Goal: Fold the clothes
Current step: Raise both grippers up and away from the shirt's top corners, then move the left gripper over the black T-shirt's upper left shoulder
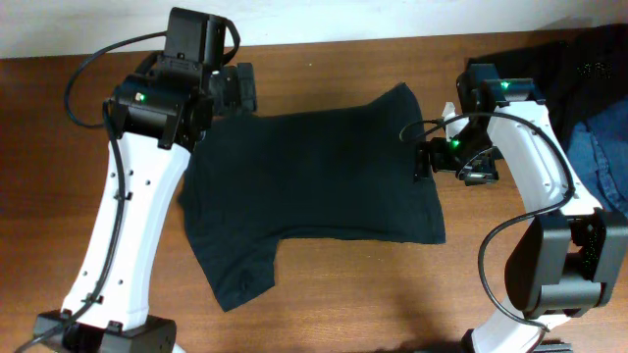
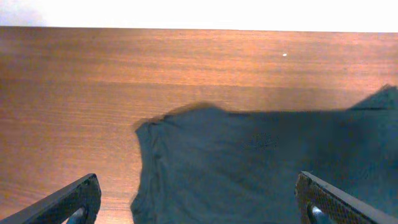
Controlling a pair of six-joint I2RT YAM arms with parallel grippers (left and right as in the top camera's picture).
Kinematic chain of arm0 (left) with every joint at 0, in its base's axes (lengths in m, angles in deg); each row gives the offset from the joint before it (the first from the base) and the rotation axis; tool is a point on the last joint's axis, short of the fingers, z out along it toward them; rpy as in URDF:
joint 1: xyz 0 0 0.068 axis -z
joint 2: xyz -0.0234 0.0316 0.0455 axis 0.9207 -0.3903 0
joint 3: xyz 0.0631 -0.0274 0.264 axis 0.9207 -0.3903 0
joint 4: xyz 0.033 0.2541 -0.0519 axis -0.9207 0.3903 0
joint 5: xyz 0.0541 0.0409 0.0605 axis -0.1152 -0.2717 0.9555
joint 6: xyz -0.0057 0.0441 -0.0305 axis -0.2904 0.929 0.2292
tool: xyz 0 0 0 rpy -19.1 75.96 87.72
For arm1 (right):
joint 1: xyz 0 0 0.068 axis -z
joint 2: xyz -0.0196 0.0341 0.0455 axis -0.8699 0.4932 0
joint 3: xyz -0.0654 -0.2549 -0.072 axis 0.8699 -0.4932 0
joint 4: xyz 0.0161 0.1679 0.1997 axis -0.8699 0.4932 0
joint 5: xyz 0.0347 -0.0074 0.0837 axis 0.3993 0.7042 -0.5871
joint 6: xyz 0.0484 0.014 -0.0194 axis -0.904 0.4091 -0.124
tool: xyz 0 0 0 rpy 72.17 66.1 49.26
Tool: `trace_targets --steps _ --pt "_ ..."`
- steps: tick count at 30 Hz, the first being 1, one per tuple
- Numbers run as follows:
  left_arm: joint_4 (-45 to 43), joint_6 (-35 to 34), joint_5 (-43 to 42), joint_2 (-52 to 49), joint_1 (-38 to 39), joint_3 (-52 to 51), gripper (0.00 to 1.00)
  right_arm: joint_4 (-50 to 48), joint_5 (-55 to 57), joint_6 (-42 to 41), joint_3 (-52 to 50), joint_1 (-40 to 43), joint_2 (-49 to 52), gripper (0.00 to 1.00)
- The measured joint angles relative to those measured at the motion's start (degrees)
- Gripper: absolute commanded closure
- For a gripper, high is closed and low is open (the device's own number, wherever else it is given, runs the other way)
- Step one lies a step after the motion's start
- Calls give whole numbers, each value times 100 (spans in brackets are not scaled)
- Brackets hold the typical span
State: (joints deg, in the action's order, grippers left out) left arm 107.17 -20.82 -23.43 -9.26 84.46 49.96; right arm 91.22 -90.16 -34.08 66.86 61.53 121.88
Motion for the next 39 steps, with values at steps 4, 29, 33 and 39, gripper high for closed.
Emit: trace_targets --steps 4,29,33,39 --pt "-717 417 44 -46 -11 0 17 -2 -2 0 0 0 0 1" --pt "-1554 1961 -1731 -3366 -1869 -7 13 0 0 2 0 0 0 1" --pt "-1473 2186 -2065 -3377 -2107 -7 13 0 0 2 0 0 0 1" --pt "-1467 2570 -2597 -3556 -2319 -7 46 -2 -2 0 0 0 0 2"
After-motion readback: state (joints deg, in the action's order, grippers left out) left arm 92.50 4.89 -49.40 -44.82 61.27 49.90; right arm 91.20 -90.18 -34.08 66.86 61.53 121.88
